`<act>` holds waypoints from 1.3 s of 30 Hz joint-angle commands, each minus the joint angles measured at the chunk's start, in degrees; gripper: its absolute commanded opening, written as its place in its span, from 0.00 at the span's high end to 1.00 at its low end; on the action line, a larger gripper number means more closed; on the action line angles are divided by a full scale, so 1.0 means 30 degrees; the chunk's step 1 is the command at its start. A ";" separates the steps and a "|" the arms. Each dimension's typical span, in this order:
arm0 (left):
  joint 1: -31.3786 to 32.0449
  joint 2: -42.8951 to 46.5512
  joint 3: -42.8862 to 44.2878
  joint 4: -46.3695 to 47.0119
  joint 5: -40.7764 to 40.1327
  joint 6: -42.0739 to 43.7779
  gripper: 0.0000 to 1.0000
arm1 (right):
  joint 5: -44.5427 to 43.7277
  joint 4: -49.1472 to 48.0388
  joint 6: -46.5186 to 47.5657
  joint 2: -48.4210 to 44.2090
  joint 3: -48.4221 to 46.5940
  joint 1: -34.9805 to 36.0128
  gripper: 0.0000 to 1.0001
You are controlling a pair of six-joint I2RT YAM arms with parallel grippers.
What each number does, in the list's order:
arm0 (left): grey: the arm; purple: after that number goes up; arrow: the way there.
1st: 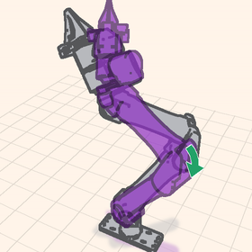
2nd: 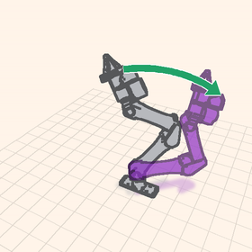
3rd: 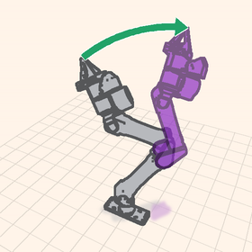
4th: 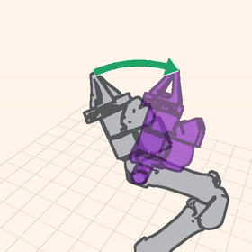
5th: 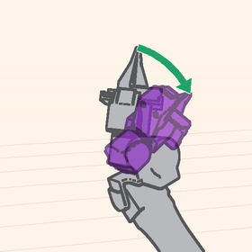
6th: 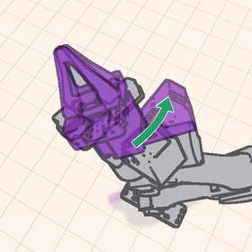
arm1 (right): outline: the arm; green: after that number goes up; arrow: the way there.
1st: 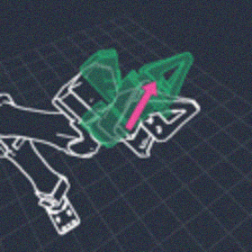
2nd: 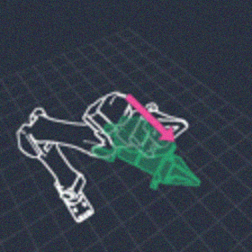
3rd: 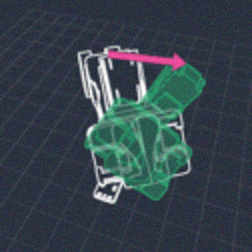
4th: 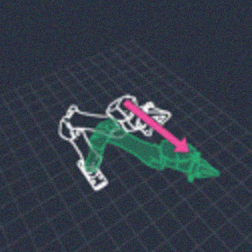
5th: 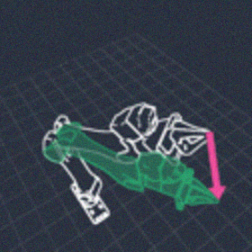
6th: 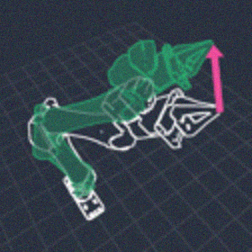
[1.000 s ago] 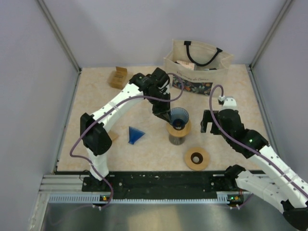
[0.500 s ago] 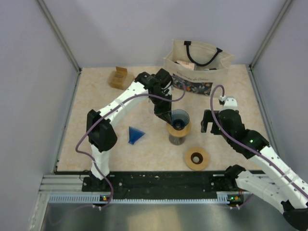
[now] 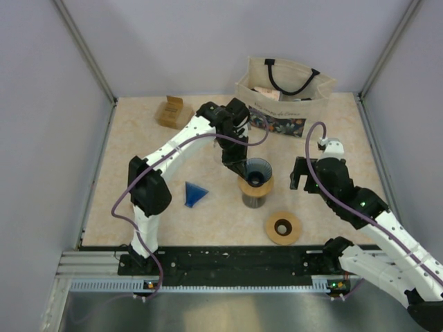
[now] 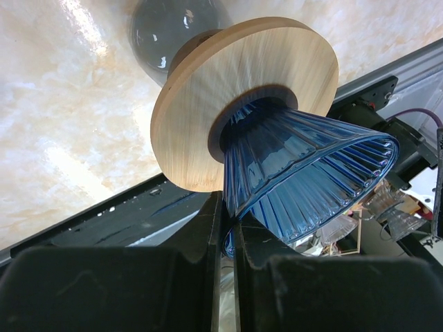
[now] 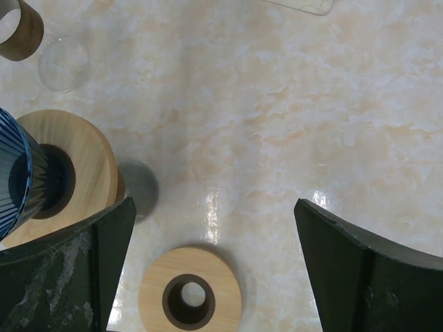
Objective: Place the coffee filter in the dripper
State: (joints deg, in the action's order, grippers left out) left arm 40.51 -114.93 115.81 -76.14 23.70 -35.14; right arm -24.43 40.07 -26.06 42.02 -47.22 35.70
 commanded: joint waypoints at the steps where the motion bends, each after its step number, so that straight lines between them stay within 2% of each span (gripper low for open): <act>1: 0.0090 -0.0624 0.0245 -0.2306 -0.0928 0.0608 1.00 | -0.0647 -0.0321 -0.0218 -0.0267 0.0184 -0.0183 0.02; 9: 0.0090 -0.0419 0.0274 -0.2306 -0.1222 0.0725 0.99 | -0.0706 -0.0350 -0.0189 -0.0325 0.0272 -0.0182 0.02; 19: 0.0090 0.0078 0.0772 -0.1400 -0.1220 0.0667 0.68 | -0.0150 -0.0526 -0.0042 -0.0237 0.0360 -0.0182 0.02; 25: 0.0090 0.0519 0.1005 -0.0490 -0.0870 0.0608 0.59 | 0.0144 -0.0673 0.0104 -0.0267 0.0448 -0.0182 0.02; 28: 0.0119 0.0665 0.1240 -0.0490 -0.0753 0.0666 0.48 | 0.0143 -0.0672 0.0134 -0.0325 0.0418 -0.0182 0.02; 32: 0.0090 0.1307 0.1767 -0.0343 -0.1395 0.0696 0.20 | -0.0031 -0.0673 0.0104 -0.0325 0.0419 -0.0182 0.01; 36: 0.0061 0.2625 0.2002 0.0300 -0.3442 0.0550 0.12 | -0.0208 -0.0644 0.0133 -0.0471 0.0418 -0.0182 0.01; 38: 0.0060 0.3561 0.2032 0.0593 -0.4585 0.0491 0.01 | -0.0324 -0.0673 0.0163 -0.0617 0.0389 -0.0182 0.01; 39: 0.0061 0.4059 0.2003 0.0623 -0.5432 0.0404 0.01 | -0.0354 -0.0644 0.0221 -0.0618 0.0389 -0.0182 0.01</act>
State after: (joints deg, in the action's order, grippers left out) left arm 40.64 -111.70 118.89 -76.47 15.81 -33.43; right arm -24.21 39.81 -26.06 41.50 -46.09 35.70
